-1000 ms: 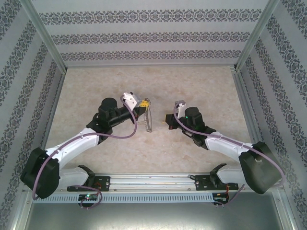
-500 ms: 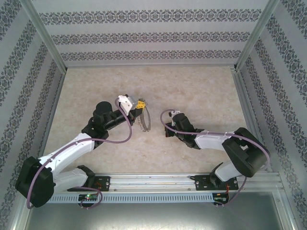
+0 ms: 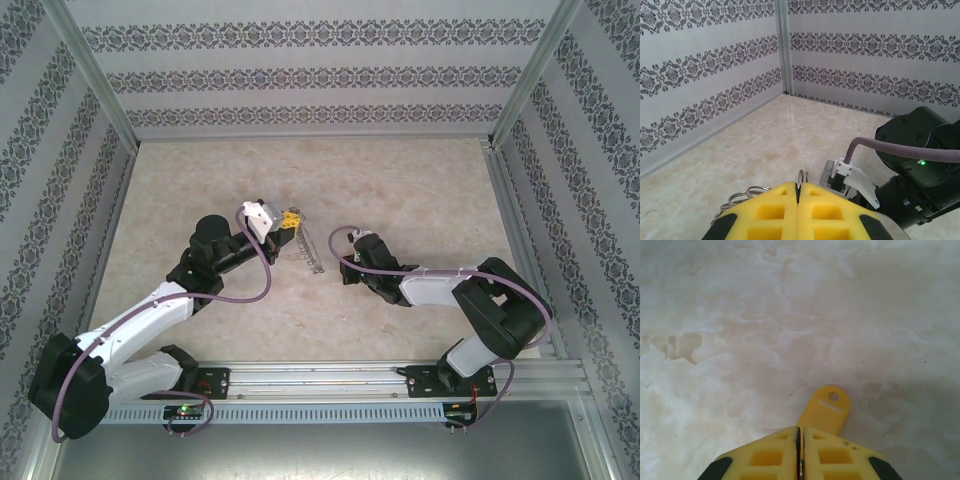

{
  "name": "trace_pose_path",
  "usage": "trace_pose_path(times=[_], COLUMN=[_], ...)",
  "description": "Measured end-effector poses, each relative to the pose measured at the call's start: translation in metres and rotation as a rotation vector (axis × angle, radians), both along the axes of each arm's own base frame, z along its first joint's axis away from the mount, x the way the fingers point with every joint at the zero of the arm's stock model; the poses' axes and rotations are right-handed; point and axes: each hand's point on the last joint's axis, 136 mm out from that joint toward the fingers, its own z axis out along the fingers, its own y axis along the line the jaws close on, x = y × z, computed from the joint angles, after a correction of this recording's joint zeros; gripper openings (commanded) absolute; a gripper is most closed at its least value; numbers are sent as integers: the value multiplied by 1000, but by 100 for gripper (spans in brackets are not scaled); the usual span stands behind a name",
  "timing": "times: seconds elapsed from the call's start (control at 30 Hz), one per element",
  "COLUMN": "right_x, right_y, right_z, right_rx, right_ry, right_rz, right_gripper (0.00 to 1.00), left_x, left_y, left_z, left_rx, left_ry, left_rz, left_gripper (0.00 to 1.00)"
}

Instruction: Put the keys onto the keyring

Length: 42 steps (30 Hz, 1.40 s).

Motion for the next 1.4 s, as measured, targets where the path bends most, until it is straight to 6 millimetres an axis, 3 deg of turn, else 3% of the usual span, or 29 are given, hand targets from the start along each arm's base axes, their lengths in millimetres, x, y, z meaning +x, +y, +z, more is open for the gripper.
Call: trace_pose_path(times=[0.13,0.27,0.43,0.67,0.83,1.1,1.4], right_x=[-3,-5,-5,-4,-8,-17,-15], right_y=[0,0,1,8,7,5,10], right_z=[-1,7,26,36,26,5,-4], right_rx=[6,21,35,-32,-115,-241,-284], right_ry=[19,23,19,79,139,203,211], right_rz=[-2,-2,-4,-9,-15,-13,-12], right_gripper=[31,36,37,38,38,38,38], left_x=[0,-1,-3,-6,-9,-19,-20], left_y=[0,1,2,5,12,24,26], left_z=[1,0,-2,-2,0,22,6], left_rx=[-1,-1,0,0,8,-14,1], left_ry=[-1,-1,0,-9,-35,-112,-87], left_rz=[0,0,0,7,32,65,75], left_gripper=[0,0,0,0,0,0,0])
